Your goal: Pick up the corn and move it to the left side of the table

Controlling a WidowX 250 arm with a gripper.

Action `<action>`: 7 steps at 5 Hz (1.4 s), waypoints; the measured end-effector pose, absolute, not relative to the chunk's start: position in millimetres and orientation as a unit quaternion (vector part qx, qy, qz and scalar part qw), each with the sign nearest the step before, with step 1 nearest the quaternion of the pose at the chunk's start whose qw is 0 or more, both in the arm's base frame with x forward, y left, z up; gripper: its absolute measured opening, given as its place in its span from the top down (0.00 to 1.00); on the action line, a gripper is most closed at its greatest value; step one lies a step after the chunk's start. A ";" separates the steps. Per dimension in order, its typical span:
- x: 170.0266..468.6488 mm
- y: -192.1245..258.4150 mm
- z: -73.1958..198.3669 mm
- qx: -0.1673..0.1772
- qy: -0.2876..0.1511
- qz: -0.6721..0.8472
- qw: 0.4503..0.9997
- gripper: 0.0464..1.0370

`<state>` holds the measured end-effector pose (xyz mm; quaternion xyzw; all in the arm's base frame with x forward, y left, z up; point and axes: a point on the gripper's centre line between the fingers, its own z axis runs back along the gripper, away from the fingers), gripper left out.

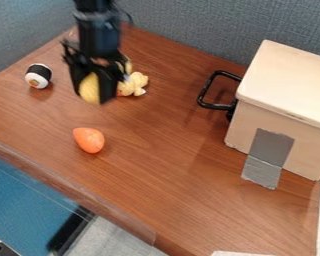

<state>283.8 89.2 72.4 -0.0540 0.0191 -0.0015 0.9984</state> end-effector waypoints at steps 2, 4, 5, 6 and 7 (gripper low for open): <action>278.2 154.3 30.1 -0.026 0.050 0.025 0.998 0.43; 256.7 162.6 -5.2 0.029 0.058 0.006 0.998 0.37; 252.1 162.6 -3.3 0.032 0.040 0.025 0.998 0.10; 248.7 166.8 17.6 0.016 0.013 0.042 0.999 0.03; 246.6 167.9 33.3 0.000 -0.003 0.048 0.999 0.03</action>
